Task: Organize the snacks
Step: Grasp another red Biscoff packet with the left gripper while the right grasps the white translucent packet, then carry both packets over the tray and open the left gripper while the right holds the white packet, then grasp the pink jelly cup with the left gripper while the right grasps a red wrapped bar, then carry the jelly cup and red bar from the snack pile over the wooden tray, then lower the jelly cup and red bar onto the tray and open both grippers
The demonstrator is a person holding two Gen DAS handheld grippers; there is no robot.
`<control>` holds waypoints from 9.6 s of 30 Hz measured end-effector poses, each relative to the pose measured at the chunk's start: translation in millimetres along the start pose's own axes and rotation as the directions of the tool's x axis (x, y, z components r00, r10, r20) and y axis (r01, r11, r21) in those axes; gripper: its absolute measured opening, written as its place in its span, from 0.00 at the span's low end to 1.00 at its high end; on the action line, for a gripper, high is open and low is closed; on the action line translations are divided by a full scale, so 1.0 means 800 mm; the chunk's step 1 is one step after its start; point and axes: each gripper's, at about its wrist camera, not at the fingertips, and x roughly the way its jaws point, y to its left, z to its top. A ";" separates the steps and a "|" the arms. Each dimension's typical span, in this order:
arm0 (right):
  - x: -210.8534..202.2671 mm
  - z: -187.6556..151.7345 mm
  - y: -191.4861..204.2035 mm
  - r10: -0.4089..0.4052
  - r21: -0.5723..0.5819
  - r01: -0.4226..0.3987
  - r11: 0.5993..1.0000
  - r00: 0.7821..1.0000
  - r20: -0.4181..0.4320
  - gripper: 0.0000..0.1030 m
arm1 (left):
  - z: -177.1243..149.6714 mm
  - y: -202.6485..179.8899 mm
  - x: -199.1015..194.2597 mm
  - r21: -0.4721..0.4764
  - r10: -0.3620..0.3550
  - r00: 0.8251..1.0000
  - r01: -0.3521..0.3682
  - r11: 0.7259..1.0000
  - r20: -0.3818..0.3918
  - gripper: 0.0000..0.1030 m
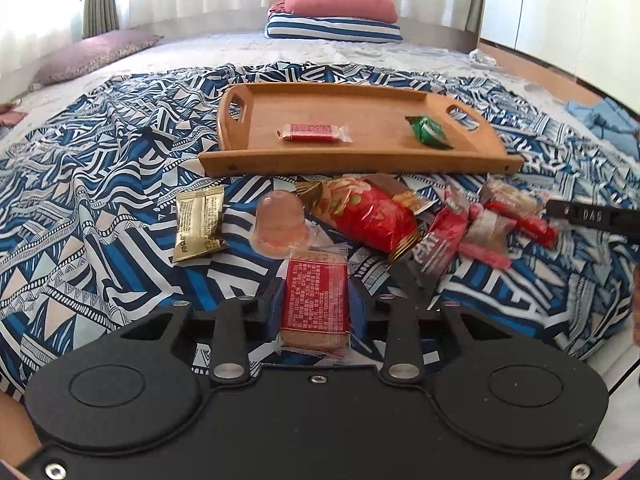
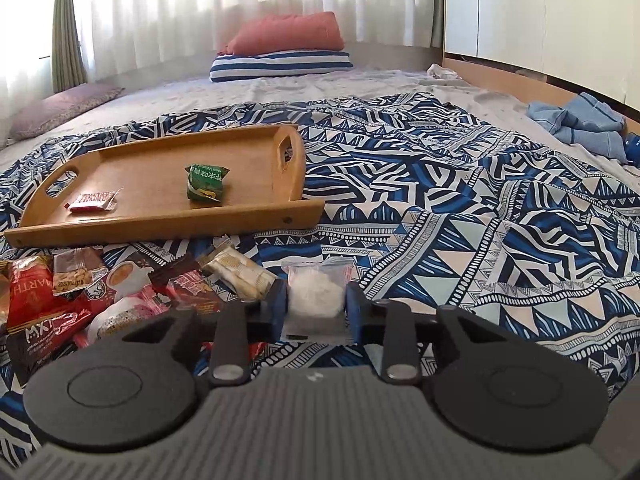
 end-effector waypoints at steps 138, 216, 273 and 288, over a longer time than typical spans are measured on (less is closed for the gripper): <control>0.015 0.007 0.022 0.220 -0.145 -0.217 0.965 0.976 0.001 0.98 | 0.051 0.039 0.053 0.085 0.061 0.994 -0.069 0.994 0.088 0.93; 0.042 0.002 0.080 0.173 -0.249 -0.169 0.954 0.985 -0.004 0.27 | 0.039 0.019 0.075 0.055 0.069 0.995 -0.073 0.996 0.074 0.36; 0.070 0.118 0.058 0.129 -0.076 -0.127 0.989 0.991 0.021 0.27 | 0.199 0.032 0.087 -0.030 -0.051 0.996 0.054 0.998 0.073 0.35; 0.176 0.166 0.049 0.078 -0.148 -0.084 0.985 0.996 -0.051 0.28 | 0.274 0.020 0.197 -0.050 -0.077 0.997 0.077 0.996 -0.001 0.35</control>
